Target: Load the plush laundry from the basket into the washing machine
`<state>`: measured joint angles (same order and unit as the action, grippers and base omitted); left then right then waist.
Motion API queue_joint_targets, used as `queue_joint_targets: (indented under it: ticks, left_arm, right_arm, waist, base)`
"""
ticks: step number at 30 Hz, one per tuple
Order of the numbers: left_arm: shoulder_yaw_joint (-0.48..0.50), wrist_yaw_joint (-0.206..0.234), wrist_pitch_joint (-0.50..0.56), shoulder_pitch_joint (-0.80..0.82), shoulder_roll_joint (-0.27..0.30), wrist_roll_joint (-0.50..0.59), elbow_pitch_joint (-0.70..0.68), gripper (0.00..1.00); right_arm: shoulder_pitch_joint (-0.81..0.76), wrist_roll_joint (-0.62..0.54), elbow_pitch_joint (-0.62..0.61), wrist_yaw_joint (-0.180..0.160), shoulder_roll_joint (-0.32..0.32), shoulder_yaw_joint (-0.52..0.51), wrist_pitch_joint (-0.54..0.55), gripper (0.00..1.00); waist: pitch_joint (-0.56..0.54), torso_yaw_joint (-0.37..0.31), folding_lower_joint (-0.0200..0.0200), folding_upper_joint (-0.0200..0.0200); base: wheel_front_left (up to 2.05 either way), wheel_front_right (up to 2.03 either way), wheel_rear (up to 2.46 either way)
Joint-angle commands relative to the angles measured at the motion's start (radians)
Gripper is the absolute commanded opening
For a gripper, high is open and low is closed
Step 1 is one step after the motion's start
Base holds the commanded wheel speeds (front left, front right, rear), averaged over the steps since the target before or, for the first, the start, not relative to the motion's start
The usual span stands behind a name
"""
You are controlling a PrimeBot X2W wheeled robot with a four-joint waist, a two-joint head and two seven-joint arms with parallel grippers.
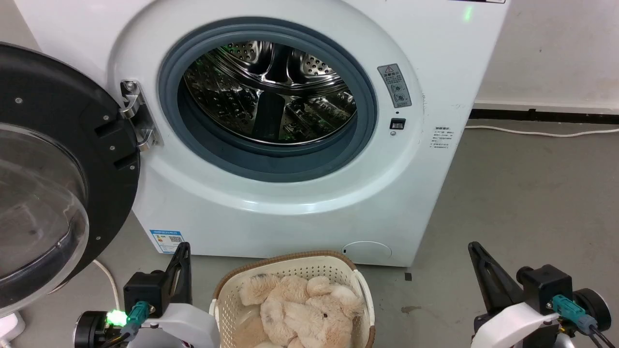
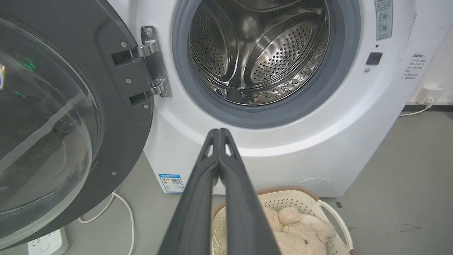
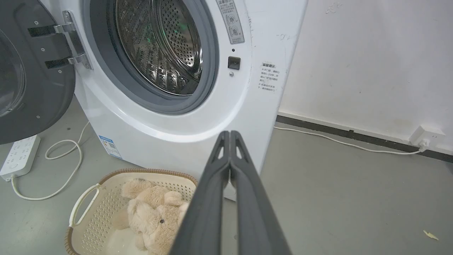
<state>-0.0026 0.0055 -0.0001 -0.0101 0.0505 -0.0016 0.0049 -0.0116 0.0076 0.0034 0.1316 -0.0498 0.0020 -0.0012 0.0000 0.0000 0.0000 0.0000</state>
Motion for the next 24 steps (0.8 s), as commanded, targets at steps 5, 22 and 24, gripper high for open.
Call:
queue_joint_targets:
  ticks: [5, 22, 24]
  left_arm:
    - [0.003, -0.005, 0.0, 0.01, 0.0, 0.002, -0.005, 0.0]
    - [-0.005, 0.001, -0.006, -0.002, 0.0, -0.009, 0.002, 1.0]
    - [-0.009, 0.002, -0.01, -0.004, 0.0, -0.015, 0.003, 1.0]
  right_arm:
    - [0.012, -0.008, -0.003, -0.001, 0.0, -0.002, 0.001, 0.0]
    - [-0.004, 0.01, 0.003, 0.0, 0.0, 0.003, -0.006, 1.0]
    - [-0.006, 0.017, 0.005, 0.0, 0.0, 0.005, -0.01, 1.0]
  waist:
    - [0.0, 0.0, 0.0, 0.0]
    - [0.0, 0.0, 0.0, 0.0]
    - [0.0, 0.0, 0.0, 0.0]
  base:
    - [0.0, 0.0, 0.0]
    - [0.0, 0.0, 0.0]
    - [0.0, 0.0, 0.0]
